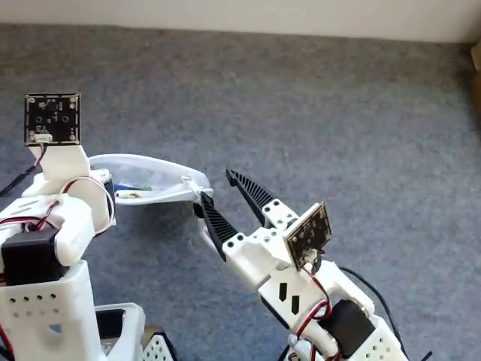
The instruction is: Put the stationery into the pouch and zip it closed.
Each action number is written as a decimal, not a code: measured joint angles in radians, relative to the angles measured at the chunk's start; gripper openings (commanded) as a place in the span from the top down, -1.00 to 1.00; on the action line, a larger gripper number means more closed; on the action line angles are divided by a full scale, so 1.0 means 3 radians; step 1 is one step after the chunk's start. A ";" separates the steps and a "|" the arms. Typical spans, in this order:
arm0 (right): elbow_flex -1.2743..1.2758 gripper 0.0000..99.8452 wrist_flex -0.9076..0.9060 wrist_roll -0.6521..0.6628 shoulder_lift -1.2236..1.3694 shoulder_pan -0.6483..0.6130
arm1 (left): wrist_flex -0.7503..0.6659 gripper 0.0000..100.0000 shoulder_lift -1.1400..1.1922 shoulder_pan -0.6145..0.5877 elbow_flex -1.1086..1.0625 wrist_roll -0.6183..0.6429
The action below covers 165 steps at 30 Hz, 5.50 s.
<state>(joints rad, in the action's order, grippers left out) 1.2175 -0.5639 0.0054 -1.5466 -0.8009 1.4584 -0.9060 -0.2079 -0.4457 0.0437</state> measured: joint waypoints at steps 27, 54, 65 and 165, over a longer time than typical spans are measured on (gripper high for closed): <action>0.0189 0.65 -0.0317 -0.0020 -0.0522 -0.0174 | 0.0000 0.98 0.0000 -0.0010 0.0000 0.0000; 0.0614 0.86 0.0783 -0.0020 0.0143 -0.0174 | -0.0015 0.98 0.0000 -0.0031 -0.0056 0.0000; 0.0604 0.85 0.0389 -0.0015 0.0107 -0.0174 | -0.0015 0.98 0.0000 -0.0010 -0.0056 0.0000; -0.0066 0.99 -0.2046 0.0711 -0.0563 -0.0639 | -0.0240 0.53 0.0077 0.1473 0.0573 -0.0890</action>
<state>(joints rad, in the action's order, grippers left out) 1.1976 -1.1776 0.2186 -1.7154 -0.9927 1.3863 -0.8830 0.2340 -0.2739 -0.2232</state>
